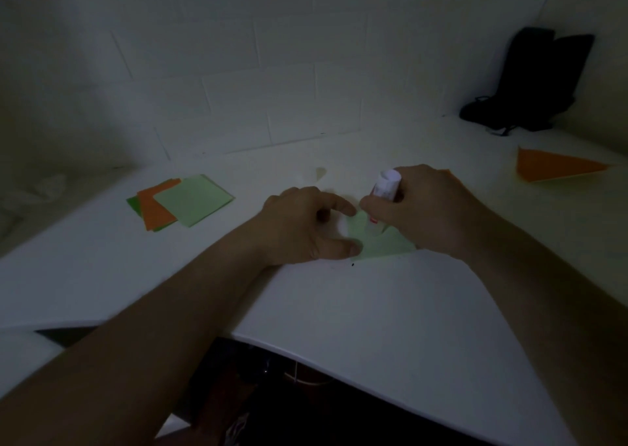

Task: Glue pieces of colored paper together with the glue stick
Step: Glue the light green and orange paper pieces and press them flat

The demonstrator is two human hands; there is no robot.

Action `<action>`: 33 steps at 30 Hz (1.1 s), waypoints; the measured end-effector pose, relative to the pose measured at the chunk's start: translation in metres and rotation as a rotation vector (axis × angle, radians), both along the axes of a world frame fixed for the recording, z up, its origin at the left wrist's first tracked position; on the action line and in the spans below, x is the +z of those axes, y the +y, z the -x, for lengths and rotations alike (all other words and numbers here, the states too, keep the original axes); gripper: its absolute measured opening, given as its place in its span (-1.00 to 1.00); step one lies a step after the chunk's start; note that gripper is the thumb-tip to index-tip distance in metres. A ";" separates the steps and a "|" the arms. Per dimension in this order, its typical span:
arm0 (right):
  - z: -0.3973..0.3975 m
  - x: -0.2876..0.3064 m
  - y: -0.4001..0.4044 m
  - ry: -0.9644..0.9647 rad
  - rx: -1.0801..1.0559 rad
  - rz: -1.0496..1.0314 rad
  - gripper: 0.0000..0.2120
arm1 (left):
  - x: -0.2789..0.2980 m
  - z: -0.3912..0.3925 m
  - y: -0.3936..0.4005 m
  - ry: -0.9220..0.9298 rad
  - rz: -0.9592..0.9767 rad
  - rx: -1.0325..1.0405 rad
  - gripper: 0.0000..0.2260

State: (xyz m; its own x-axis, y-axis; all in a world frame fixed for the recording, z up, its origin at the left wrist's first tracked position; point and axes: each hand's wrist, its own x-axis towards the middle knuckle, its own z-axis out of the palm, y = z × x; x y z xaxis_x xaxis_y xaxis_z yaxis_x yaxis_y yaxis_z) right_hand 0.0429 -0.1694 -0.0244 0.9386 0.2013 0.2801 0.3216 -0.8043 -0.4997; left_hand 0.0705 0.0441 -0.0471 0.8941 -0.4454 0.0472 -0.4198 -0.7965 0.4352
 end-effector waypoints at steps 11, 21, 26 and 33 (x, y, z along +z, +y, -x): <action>-0.010 -0.006 -0.023 -0.037 -0.046 0.076 -0.74 | 0.000 0.000 0.001 0.002 0.002 -0.005 -0.35; -0.009 -0.004 -0.036 -0.081 -0.071 0.133 -0.69 | 0.000 0.001 0.002 0.010 0.031 0.003 -0.38; -0.009 0.000 -0.039 -0.217 -0.087 0.090 -0.67 | 0.001 0.000 -0.001 -0.017 -0.023 0.020 -0.40; 0.000 0.005 -0.005 -0.165 -0.123 -0.219 -0.70 | -0.002 -0.001 -0.005 -0.068 -0.086 0.037 -0.32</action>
State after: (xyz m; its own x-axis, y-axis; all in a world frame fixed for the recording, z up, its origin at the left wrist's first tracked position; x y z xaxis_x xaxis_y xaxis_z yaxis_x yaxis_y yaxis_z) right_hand 0.0433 -0.1746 -0.0192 0.8906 0.0064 0.4546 0.3192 -0.7209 -0.6152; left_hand 0.0720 0.0387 -0.0488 0.9058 -0.4176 0.0717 -0.4161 -0.8449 0.3361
